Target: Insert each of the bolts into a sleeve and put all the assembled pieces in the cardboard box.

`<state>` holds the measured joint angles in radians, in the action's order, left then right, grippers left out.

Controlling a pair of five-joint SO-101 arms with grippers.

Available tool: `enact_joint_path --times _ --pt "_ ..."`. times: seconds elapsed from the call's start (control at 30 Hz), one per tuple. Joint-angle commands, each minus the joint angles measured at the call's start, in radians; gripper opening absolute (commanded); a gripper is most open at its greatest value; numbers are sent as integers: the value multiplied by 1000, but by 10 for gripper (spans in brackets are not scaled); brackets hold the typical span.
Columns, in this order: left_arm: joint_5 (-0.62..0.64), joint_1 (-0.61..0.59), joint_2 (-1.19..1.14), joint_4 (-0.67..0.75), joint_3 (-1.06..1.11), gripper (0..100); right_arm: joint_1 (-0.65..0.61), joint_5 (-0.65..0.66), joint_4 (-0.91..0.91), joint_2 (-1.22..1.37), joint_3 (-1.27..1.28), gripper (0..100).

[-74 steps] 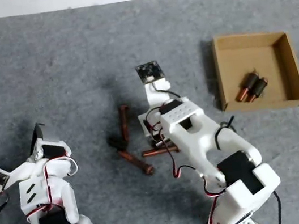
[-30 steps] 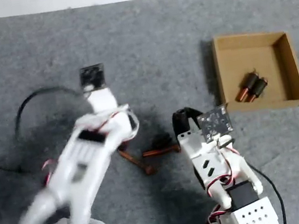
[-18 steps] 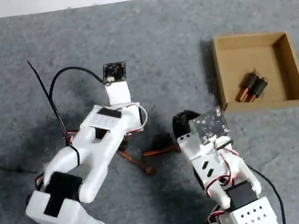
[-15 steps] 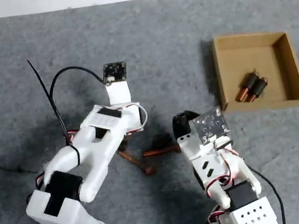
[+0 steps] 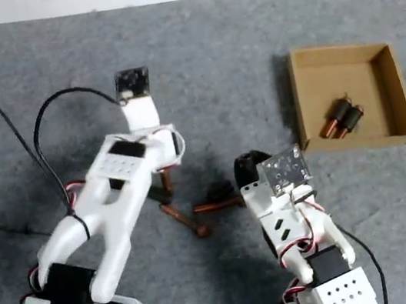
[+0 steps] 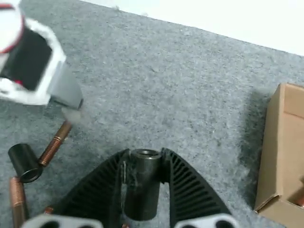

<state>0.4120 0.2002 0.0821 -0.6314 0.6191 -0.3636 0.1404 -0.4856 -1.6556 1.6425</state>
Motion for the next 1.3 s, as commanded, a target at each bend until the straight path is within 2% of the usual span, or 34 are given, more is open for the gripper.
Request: enact_joint_path --times 0.0,0.1,0.4,0.6,0.83,0.97,1.1,1.2,1.27 --pt "-3 -7 10 -32 27 288 5 8 38 -16 -10 5" --pt "-3 -10 -62 -32 -1 296 5 8 35 -16 -10 5" --pt "0 -39 -334 -61 -203 180 7 8 31 -13 -1 5" --pt "0 -42 -343 -112 -239 9 7 8 33 -16 27 5" --pt "0 -47 -314 -114 -234 4 5 8 36 -16 33 7" --pt "94 -50 -154 -104 -127 4 4 9 38 -18 33 7" --pt "133 -50 110 83 119 4 -33 9 38 -18 33 7" --pt "147 -42 331 316 366 4 -77 11 38 -18 33 7" --pt "147 -41 479 488 530 4 -102 57 38 -18 33 7"
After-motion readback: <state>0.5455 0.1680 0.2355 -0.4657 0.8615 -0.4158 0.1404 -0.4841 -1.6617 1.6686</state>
